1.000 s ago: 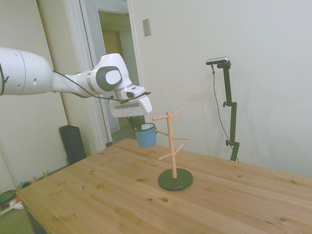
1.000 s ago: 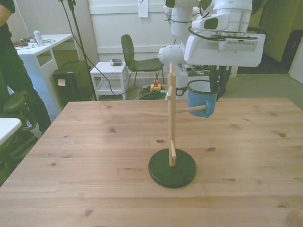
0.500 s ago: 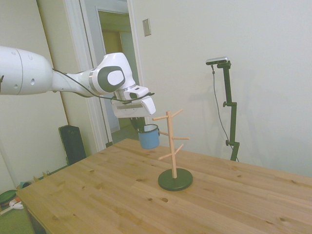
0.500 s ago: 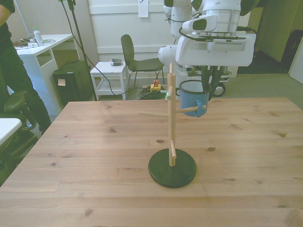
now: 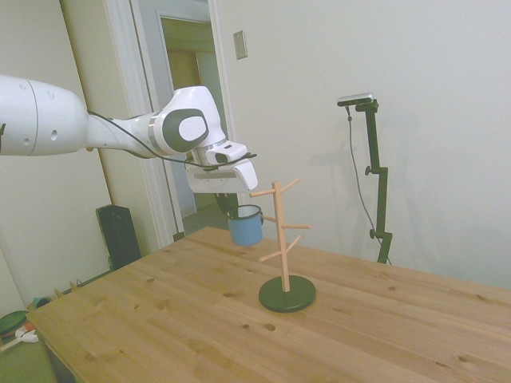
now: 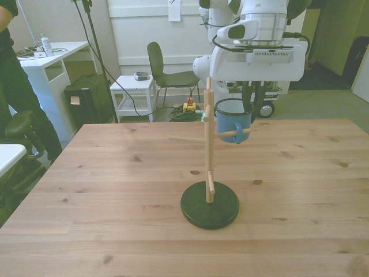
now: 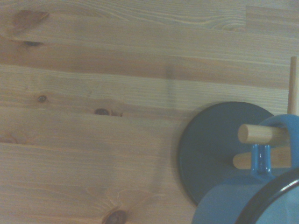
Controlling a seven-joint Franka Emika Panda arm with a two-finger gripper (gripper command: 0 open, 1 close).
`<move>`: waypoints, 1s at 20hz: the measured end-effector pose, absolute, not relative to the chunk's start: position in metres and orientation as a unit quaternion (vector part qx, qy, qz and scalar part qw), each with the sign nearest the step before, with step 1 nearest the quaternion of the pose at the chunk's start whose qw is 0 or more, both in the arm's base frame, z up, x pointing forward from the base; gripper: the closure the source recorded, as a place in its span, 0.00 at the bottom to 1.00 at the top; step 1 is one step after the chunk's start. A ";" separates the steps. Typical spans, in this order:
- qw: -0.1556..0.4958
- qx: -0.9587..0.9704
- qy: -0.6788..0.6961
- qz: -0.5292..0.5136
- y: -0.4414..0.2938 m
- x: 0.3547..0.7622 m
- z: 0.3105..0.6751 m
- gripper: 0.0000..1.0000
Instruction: Hang the mug
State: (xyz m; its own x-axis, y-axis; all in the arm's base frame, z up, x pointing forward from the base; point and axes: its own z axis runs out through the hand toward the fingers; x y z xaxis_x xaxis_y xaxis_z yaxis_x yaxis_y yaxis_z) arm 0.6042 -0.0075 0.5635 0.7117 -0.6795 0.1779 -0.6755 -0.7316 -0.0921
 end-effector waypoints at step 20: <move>0.063 -0.922 0.373 -0.080 0.019 0.540 0.535 0.00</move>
